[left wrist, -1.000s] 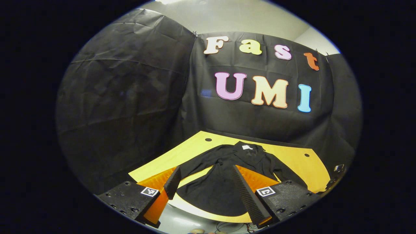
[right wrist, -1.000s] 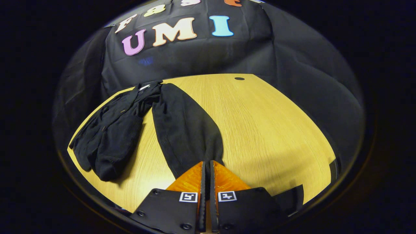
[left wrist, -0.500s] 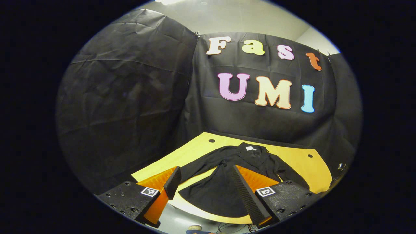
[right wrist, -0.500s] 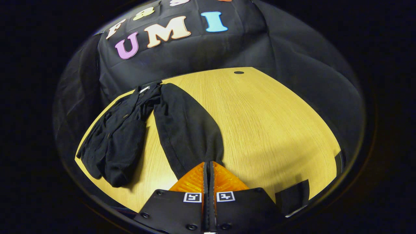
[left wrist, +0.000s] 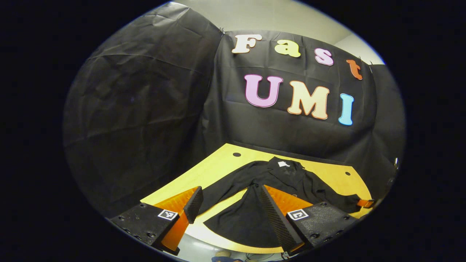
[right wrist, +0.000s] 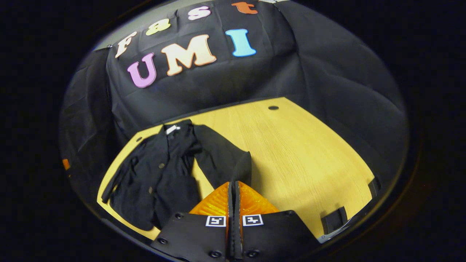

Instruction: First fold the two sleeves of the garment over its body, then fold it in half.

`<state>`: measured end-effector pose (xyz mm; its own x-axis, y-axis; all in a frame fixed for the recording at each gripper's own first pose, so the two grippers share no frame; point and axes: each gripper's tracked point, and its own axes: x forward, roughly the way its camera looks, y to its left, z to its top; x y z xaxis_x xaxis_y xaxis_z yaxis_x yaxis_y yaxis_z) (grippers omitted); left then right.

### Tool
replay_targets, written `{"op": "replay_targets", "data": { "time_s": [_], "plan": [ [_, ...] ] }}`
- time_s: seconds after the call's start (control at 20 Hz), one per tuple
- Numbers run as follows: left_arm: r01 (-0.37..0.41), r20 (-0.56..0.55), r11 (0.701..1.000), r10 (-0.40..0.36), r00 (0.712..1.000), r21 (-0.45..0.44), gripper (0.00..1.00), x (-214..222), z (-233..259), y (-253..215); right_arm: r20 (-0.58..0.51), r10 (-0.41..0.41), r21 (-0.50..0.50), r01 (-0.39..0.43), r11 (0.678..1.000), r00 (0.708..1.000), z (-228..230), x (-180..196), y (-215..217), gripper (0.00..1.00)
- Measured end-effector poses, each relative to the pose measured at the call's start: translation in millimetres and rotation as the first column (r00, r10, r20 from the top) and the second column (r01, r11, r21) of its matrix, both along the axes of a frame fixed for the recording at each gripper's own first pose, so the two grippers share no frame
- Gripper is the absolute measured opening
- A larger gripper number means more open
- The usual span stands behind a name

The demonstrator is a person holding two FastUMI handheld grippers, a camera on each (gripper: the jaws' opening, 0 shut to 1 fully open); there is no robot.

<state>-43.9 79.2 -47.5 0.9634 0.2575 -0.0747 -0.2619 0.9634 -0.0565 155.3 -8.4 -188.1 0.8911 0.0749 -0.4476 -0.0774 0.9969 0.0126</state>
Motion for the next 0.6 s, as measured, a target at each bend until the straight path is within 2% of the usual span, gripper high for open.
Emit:
{"op": "replay_targets", "data": {
  "time_s": [0.05,0.15,0.3,0.35,0.6],
  "plan": [
    [0.014,0.000,1.000,-0.014,1.000,-0.007,0.94,8,0,7,0.023,0.006,-0.011,-0.006,1.000,1.000,16,6,16,0.02],
    [0.050,0.003,0.999,-0.050,0.999,-0.021,0.92,25,3,16,0.068,0.034,-0.027,-0.032,0.999,0.997,48,20,51,0.02],
    [0.097,-0.002,0.995,-0.097,0.995,-0.002,0.93,45,4,31,0.146,0.069,-0.052,-0.062,0.997,0.987,90,41,106,0.02],
    [0.109,-0.004,0.994,-0.109,0.994,0.002,0.93,50,2,36,0.163,0.077,-0.053,-0.070,0.996,0.984,100,48,124,0.00],
    [0.129,-0.057,0.991,-0.131,0.990,-0.046,0.93,66,-20,65,0.212,0.133,-0.046,-0.126,0.991,0.968,124,70,205,0.02]
  ]
}}
